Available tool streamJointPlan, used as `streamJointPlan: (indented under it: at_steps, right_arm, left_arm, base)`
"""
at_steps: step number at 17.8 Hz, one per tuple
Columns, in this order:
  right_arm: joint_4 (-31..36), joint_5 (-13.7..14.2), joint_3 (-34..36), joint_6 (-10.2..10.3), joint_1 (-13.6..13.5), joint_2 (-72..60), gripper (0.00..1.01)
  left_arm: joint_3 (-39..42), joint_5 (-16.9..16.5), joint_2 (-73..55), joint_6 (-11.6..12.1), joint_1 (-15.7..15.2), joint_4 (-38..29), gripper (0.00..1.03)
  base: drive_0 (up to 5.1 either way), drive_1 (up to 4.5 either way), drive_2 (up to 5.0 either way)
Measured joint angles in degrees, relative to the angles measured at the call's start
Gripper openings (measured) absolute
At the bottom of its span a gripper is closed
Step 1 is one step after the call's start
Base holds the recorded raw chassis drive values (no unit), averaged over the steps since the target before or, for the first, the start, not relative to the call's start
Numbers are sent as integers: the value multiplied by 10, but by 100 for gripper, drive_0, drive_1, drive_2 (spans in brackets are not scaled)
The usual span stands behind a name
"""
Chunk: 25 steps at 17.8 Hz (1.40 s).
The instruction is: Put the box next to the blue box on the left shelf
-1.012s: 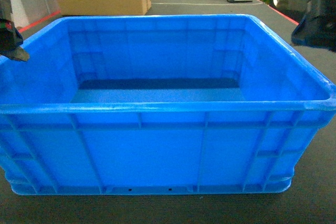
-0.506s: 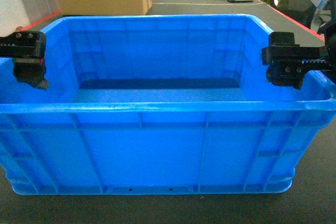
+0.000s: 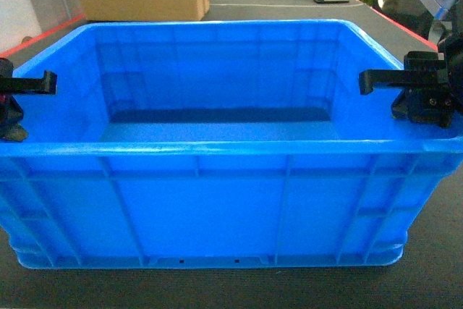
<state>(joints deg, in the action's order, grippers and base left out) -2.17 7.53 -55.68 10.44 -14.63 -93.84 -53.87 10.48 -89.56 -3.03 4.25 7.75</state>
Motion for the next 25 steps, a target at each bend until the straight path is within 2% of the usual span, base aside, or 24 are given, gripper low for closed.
streamJointPlan:
  at_steps: [3, 7, 15, 16, 18, 19, 21, 25]
  right_arm:
    - [10, 15, 19, 1, 5, 19, 10]
    - [23, 27, 66, -5, 33, 98, 10]
    - [28, 27, 93, -14, 43, 165, 10]
    - [23, 26, 108, -17, 47, 197, 10]
    - [-17, 29, 180, -30, 52, 340, 10]
    - [-37, 32, 193, -34, 52, 419, 10]
    - [-20, 62, 215, -44, 33, 462, 10]
    - [-15, 66, 217, -49, 30, 471, 10]
  left_arm:
    - [2, -1, 12, -11, 11, -8, 11]
    - [27, 24, 71, -38, 60, -24, 10]
    - [44, 52, 131, -48, 88, -23, 10]
    - [58, 67, 161, -50, 102, -21, 10]
    - [120, 112, 273, -68, 152, 5, 10]
    - [124, 155, 339, -68, 189, 23, 10]
    - [140, 181, 379, -59, 214, 16, 10]
    - [144, 188, 392, -55, 216, 13, 10]
  base:
    - [0, 0, 0]
    - [0, 0, 0]
    - [0, 0, 0]
    - [0, 0, 0]
    - [0, 0, 0]
    - [0, 0, 0]
    - [0, 0, 0]
    - [0, 0, 0]
